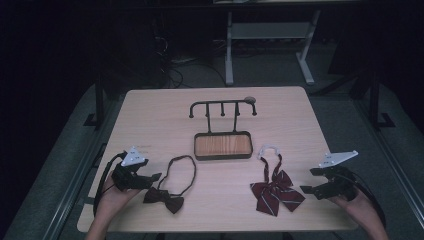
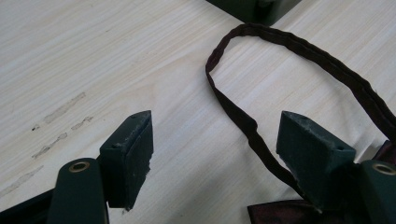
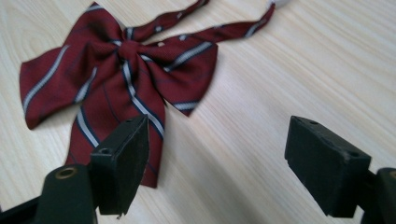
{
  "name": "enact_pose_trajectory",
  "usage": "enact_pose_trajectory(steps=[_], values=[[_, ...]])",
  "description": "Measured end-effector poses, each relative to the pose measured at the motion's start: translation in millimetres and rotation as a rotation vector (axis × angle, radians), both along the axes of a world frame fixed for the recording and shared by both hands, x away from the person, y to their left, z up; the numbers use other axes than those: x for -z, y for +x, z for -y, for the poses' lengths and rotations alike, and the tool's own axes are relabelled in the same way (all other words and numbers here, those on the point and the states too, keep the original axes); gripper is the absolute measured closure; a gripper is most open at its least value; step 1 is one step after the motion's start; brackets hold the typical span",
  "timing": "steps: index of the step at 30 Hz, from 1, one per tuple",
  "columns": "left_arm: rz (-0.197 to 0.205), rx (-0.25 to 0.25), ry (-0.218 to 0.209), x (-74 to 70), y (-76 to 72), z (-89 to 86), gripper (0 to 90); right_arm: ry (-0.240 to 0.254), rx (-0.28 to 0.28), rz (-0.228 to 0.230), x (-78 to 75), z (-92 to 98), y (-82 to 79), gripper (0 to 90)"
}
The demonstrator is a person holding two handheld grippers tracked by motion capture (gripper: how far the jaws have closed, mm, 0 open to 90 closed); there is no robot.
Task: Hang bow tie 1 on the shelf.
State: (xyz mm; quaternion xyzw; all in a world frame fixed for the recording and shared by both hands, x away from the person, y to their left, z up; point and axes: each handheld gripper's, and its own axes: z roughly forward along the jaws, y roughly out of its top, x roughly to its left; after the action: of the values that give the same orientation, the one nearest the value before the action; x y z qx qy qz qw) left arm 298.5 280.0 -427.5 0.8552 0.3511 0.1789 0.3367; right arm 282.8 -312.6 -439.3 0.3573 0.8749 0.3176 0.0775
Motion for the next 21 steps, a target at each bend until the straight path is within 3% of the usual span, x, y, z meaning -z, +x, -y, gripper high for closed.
enact_pose_trajectory(steps=[6,11,21], values=[[-0.004,-0.006,-0.012,-0.1,-0.6,0.3,27.8,-0.026,-0.027,0.018,-9.5,-9.4,0.3,19.4],[-0.001,-0.01,-0.023,0.2,-1.6,1.0,27.8,-0.074,-0.043,0.005,-14.9,-20.5,4.3,23.4],[0.009,-0.003,-0.014,-1.3,-0.5,0.5,27.1,-0.096,-0.077,-0.009,-25.7,-35.5,16.5,27.6]])
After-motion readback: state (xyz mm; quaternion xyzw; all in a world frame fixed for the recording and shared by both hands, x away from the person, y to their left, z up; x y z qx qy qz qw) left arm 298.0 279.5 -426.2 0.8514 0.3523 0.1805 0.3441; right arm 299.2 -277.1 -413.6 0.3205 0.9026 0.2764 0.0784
